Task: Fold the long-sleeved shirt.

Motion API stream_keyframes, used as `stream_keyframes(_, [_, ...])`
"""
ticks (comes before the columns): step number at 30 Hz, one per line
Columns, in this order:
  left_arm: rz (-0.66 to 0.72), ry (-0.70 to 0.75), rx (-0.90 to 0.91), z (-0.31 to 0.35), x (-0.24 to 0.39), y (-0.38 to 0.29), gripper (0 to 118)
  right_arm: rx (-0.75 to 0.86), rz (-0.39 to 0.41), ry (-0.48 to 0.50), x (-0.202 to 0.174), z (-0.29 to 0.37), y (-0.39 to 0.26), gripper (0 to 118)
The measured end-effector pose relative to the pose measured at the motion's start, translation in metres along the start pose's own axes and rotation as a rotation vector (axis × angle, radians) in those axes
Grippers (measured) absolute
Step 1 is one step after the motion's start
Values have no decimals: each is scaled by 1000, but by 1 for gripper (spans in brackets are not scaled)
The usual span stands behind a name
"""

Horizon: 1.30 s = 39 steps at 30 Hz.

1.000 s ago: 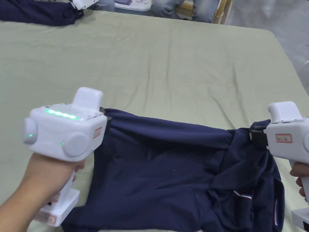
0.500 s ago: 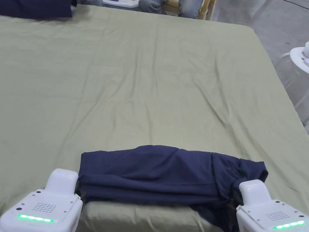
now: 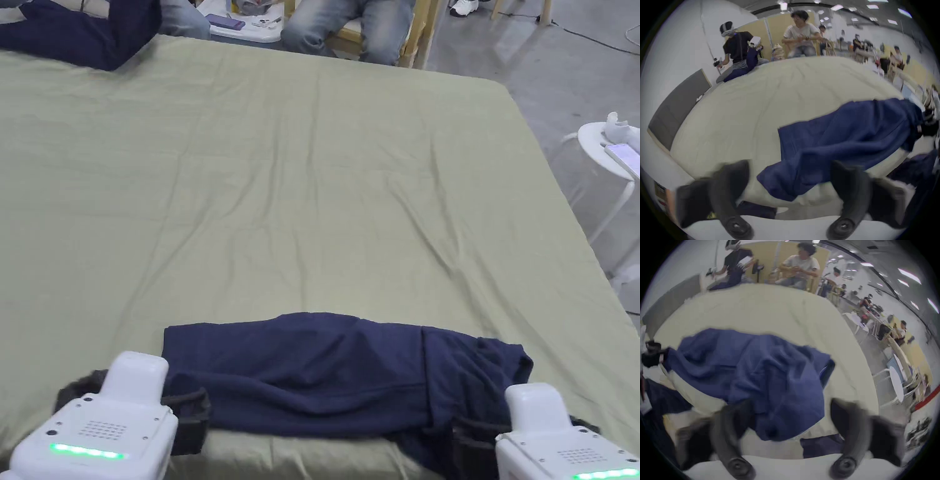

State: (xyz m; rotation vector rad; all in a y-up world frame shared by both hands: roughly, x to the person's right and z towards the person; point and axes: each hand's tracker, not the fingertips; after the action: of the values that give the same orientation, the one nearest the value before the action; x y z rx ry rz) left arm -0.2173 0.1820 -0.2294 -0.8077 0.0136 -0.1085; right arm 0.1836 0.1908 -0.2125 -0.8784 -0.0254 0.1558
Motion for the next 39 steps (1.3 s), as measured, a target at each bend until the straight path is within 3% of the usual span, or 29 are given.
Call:
stream_keyframes(1, [23, 6, 38, 12, -6, 5, 115, 46, -51, 73, 5, 12, 4, 118])
stream_keyframes(2, [50, -3, 72, 27, -7, 11, 117, 71, -86, 127, 6, 23, 9, 118])
stream_keyframes(5, [99, -69, 91, 50, -10, 26, 117, 84, -134, 167, -8, 49, 30, 118])
stream_keyframes(8, [72, -91, 66, 57, -3, 32, 116, 61, -91, 162, -27, 56, 35, 116])
stream_keyframes(9, [60, -91, 66, 58, -1, 32, 110, 65, -40, 136, -35, 55, 32, 111])
stream_keyframes(10, [47, -90, 67, 59, 5, 30, 93, 73, -12, 123, -40, 56, 30, 97])
stream_keyframes(11, [43, -101, 58, 59, 5, 29, 30, 70, -18, 135, -43, 56, 28, 44])
stream_keyframes(12, [59, -128, -13, 55, 2, 29, 0, 53, -28, 178, -43, 53, 26, 1])
stream_keyframes(13, [123, -157, -5, 54, 2, 26, 0, 32, -48, 192, -48, 50, 23, 0])
stream_keyframes(14, [87, -80, -32, 45, 2, 21, 0, 52, -44, 176, -58, 41, 13, 0])
stream_keyframes(16, [80, -117, -52, 40, -5, 17, 0, 19, 27, 213, -66, 30, 6, 0])
stream_keyframes(20, [125, -139, -53, 40, 8, -3, 0, 12, 25, 236, -69, 24, 5, 0])
stream_keyframes(25, [351, -244, -53, 14, -34, -1, 0, -7, 35, 253, -65, 33, 9, 0])
stream_keyframes(26, [395, -265, -46, 6, -46, 4, 3, -13, 42, 261, -66, 30, 8, 0])
stream_keyframes(27, [418, -266, -47, -2, -56, 9, 23, -20, 52, 266, -67, 26, 7, 0])
stream_keyframes(28, [435, -270, -52, -12, -65, 15, 61, -24, 60, 268, -67, 22, 6, 0])
stream_keyframes(29, [465, -295, -57, -23, -75, 20, 110, -26, 64, 269, -66, 33, 9, 0])
stream_keyframes(30, [490, -306, -84, -41, -84, 23, 117, -31, 65, 275, -66, 29, 9, 0])
stream_keyframes(31, [525, -362, -59, -51, -93, 23, 112, -36, 62, 283, -66, 26, 8, 1])
stream_keyframes(33, [568, -439, -178, -79, -105, 23, 112, -43, 53, 290, -68, 30, 11, 0])
stream_keyframes(36, [531, -510, -228, -106, -111, 45, 112, -50, 60, 298, -70, 24, 10, 0])
stream_keyframes(37, [468, -497, -259, -78, -99, 34, 112, -50, 66, 301, -75, 32, 15, 1])
stream_keyframes(39, [400, -494, -321, -97, -101, 30, 111, -54, 77, 311, -76, 29, 17, 1])
